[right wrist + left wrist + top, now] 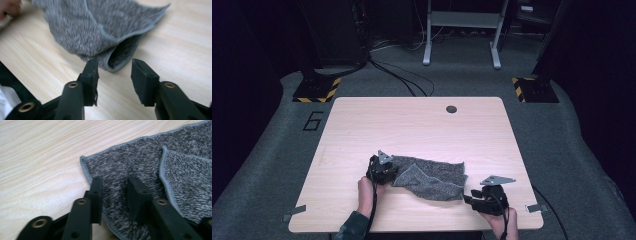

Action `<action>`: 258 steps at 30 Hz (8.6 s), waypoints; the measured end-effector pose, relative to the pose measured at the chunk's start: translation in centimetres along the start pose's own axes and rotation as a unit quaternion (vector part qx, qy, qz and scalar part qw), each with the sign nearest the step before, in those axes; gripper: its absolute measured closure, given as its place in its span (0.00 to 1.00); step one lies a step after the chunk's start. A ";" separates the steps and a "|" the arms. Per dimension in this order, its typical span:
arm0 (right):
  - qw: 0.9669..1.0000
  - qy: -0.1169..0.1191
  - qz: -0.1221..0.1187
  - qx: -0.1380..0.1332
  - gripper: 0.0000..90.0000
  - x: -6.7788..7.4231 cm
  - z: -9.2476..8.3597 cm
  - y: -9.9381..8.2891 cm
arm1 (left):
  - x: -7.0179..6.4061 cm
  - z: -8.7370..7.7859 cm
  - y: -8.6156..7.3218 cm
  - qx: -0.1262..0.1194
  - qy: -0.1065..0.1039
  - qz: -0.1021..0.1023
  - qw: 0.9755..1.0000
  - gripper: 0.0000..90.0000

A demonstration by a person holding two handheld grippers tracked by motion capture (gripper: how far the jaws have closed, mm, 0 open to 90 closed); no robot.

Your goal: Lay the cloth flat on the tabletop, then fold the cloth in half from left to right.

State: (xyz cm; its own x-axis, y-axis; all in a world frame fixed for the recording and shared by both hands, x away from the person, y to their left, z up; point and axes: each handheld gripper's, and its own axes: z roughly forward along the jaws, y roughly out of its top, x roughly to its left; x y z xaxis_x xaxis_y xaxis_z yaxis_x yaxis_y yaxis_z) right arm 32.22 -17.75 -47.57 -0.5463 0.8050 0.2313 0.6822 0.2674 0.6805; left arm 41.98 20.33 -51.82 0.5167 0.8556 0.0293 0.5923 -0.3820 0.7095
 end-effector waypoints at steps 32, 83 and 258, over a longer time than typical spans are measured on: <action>0.996 -0.065 -0.016 0.056 0.64 -5.7 10.4 8.3 | 2.9 2.4 3.5 0.049 -0.008 0.000 0.999 0.51; 0.988 -0.126 -0.073 -0.046 1.00 -4.1 4.5 19.4 | 6.0 -3.3 13.8 -0.077 0.035 0.023 0.996 0.97; 0.974 0.041 -0.224 0.005 0.96 19.1 17.7 4.9 | 5.5 7.7 7.0 -0.029 0.022 -0.035 0.999 0.87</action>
State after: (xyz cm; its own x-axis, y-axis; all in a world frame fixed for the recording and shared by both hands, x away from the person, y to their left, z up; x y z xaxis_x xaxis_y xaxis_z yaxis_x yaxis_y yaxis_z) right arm 33.71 8.32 -52.07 -0.8269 0.5614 -0.0327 0.3707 0.5878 0.7191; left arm 53.76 19.65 -52.15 0.4470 0.8945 0.0071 0.5891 -0.3004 0.7501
